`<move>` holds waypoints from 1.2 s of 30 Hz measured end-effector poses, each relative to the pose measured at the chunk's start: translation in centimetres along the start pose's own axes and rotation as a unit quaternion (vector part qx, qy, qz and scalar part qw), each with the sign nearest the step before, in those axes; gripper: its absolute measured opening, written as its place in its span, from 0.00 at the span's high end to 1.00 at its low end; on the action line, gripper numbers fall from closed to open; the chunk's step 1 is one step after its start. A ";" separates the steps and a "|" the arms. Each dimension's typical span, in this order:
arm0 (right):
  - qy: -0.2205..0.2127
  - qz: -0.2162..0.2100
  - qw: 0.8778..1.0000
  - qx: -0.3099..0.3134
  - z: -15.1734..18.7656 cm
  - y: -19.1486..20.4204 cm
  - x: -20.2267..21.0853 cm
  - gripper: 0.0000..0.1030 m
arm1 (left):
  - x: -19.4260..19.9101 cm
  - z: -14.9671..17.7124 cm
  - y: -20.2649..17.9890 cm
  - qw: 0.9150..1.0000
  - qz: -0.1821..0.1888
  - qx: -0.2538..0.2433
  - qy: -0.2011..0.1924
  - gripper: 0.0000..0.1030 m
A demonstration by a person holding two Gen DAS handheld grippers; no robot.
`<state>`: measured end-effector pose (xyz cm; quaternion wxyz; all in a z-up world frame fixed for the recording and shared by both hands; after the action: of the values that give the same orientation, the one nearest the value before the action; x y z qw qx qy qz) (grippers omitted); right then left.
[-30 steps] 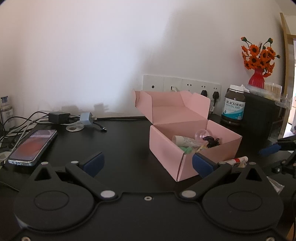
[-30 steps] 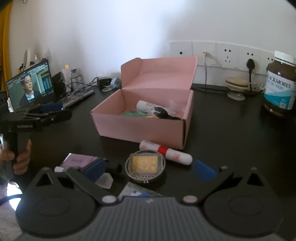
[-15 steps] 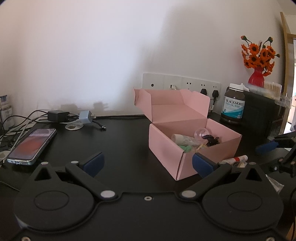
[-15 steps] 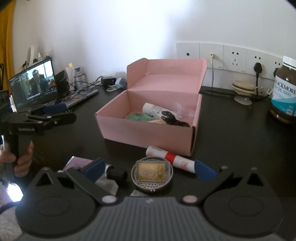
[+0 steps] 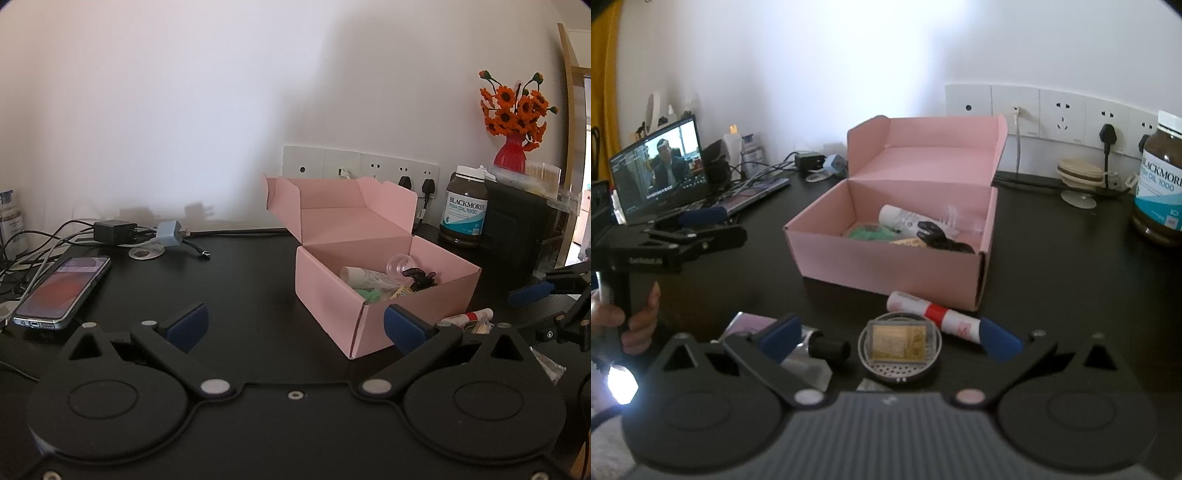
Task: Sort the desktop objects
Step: 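Move the right tool toward the clear plastic bag on the desk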
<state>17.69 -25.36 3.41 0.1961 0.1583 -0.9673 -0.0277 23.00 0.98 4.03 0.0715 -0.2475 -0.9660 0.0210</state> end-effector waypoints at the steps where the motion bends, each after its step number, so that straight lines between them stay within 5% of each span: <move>1: 0.000 0.000 1.000 -0.001 0.0 0.0 0.0 0.01 | 0.0 0.0 0.0 1.000 0.000 0.000 0.000 0.00; 25: -0.004 -0.001 1.000 -0.008 -0.1 0.0 0.2 0.01 | 0.0 0.1 0.1 1.000 0.003 0.005 0.002 0.00; 36: -0.008 0.038 0.999 -0.008 0.7 -0.6 2.9 0.01 | 0.0 0.0 0.2 1.000 0.004 0.008 -0.001 0.00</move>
<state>15.11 -26.88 3.78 0.1902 0.1199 -0.9740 -0.0289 23.05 1.15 3.97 0.0724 -0.2505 -0.9650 0.0290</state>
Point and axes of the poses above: each gripper's, at about its wrist camera, not at the fingertips, and x roughly against the way its jaws point, y to its left, z to its underside, the point moved 4 cm from there along -x, roughly the way its jaws point, and after that the axes turned 14 degrees about -y, right-handed, at the moved point
